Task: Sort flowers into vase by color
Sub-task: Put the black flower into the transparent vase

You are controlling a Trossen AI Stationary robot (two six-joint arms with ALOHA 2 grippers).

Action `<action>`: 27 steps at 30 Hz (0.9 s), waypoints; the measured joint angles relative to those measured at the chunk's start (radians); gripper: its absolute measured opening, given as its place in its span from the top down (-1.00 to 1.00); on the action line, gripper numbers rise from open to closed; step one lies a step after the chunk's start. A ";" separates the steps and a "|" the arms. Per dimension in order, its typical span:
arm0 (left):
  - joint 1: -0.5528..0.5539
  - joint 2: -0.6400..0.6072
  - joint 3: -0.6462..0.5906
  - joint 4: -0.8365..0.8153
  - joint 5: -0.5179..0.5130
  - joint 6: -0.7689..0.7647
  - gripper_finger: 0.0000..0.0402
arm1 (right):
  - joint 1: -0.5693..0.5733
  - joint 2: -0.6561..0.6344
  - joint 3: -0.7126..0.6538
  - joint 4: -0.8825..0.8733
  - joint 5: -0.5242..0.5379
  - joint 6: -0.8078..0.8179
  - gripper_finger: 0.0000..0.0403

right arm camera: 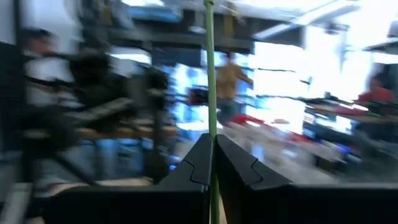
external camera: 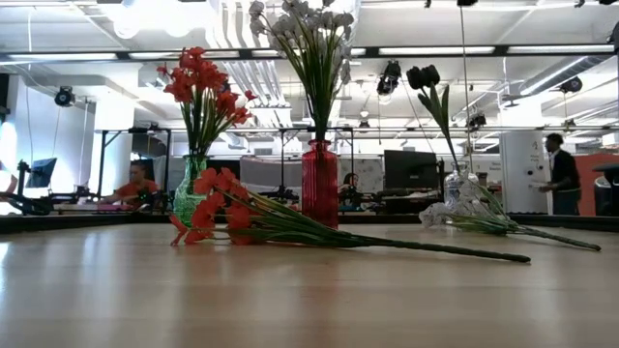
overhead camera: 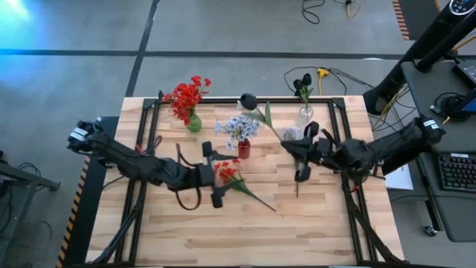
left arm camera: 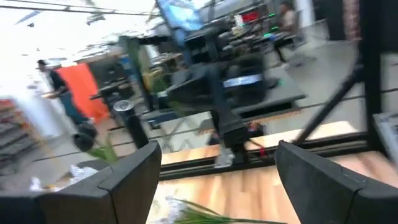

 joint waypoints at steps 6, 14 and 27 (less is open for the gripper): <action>0.019 0.094 0.031 0.174 0.021 0.058 -0.46 | 0.064 0.019 -0.003 0.073 -0.143 0.012 0.96; 0.068 0.170 0.031 0.338 0.139 0.046 -0.46 | 0.082 0.155 -0.001 0.160 -0.170 0.033 0.96; 0.075 0.225 0.050 0.398 0.179 0.022 -0.25 | 0.081 0.359 0.046 0.274 -0.202 -0.023 0.96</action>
